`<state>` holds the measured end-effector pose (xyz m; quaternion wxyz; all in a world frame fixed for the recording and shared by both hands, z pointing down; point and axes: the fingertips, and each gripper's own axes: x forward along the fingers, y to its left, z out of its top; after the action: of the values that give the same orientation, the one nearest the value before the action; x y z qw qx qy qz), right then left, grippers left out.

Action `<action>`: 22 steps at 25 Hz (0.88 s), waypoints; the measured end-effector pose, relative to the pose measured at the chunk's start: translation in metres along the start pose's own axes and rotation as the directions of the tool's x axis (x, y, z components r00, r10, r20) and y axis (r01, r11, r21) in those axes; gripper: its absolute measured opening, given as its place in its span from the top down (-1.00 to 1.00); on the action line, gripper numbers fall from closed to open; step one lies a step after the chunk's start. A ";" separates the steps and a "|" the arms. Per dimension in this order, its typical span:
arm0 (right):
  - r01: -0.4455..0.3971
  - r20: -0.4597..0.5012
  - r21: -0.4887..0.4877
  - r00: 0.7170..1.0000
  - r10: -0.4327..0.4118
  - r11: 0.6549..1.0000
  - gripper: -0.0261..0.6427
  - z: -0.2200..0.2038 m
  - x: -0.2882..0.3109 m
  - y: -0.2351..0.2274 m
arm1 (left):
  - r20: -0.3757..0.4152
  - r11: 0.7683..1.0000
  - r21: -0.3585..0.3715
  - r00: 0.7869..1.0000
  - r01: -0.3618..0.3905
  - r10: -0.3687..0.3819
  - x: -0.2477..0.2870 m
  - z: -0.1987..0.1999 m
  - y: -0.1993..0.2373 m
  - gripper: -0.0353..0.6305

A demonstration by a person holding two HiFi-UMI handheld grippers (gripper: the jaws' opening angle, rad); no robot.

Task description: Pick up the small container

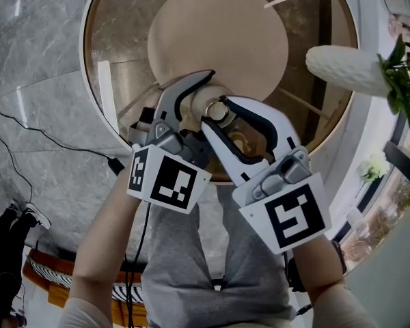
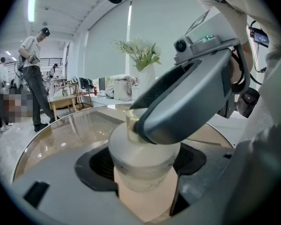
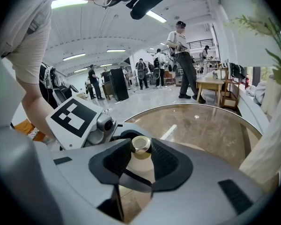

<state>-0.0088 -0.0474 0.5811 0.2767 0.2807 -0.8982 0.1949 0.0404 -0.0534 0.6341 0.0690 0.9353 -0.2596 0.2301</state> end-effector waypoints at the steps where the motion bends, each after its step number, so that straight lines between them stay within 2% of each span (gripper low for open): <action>1: 0.001 0.000 0.002 1.000 -0.001 1.000 0.54 0.000 0.000 0.000 | 0.000 1.000 0.001 1.000 0.000 0.000 0.000 0.000 0.000 -0.14; 9: 0.008 0.006 0.003 1.000 -0.008 1.000 0.54 0.005 -0.008 0.003 | 0.017 0.999 -0.027 1.000 0.017 -0.016 -0.004 0.010 -0.004 -0.14; 12: 0.004 0.010 0.005 1.000 -0.004 1.000 0.54 0.015 -0.018 0.006 | 0.006 1.000 -0.018 1.000 0.021 -0.021 -0.011 0.022 -0.005 -0.14; 16: -0.005 0.010 -0.006 1.000 0.005 1.000 0.54 0.041 -0.039 0.011 | -0.015 1.000 -0.008 1.000 0.025 -0.025 -0.026 0.051 -0.005 -0.14; 22: -0.009 0.054 -0.021 0.998 0.010 1.000 0.54 0.104 -0.087 0.025 | -0.042 0.998 -0.052 0.998 0.040 -0.042 -0.060 0.119 -0.009 -0.14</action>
<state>-0.0040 -0.0465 0.4436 0.2542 0.2786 -0.9086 0.1792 0.0464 -0.0476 0.5005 0.1034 0.9333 -0.2447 0.2418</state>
